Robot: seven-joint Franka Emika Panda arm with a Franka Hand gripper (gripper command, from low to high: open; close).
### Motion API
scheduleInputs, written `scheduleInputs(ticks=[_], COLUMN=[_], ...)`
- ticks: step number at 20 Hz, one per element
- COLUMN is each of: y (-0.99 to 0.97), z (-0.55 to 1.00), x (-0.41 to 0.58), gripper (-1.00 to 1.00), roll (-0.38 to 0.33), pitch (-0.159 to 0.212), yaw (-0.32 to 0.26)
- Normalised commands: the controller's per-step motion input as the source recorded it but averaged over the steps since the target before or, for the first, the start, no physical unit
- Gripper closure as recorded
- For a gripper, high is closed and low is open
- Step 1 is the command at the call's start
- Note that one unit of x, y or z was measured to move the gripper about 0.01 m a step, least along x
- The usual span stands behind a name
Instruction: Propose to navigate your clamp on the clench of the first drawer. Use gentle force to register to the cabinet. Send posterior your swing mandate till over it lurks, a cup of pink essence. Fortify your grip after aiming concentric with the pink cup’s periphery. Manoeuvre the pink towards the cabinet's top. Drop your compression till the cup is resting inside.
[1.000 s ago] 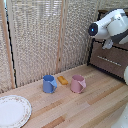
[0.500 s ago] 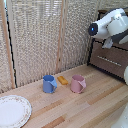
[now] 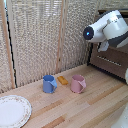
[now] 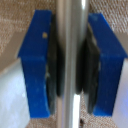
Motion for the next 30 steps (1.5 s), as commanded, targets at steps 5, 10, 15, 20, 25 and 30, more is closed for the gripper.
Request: scheduleInputs(ticks=[5,10,15,20,25,30], y=[0.85,0.43,0.18,0.33,0.33,0.33], z=[0.09,-0.03,0.31,0.61,0.35,0.18], x=[0.167,0.19,0.058,0.0,0.0,0.015], gripper=[1.0,-1.0,-1.0,-1.0,-1.0,-1.0], roll=[-0.003,-0.019,-0.006,0.13,0.24,0.288], pitch=[0.039,0.044,-0.005,0.01,0.049,0.072], yaw=[-0.046,-0.013,-0.057,-0.115,-0.134,-0.158])
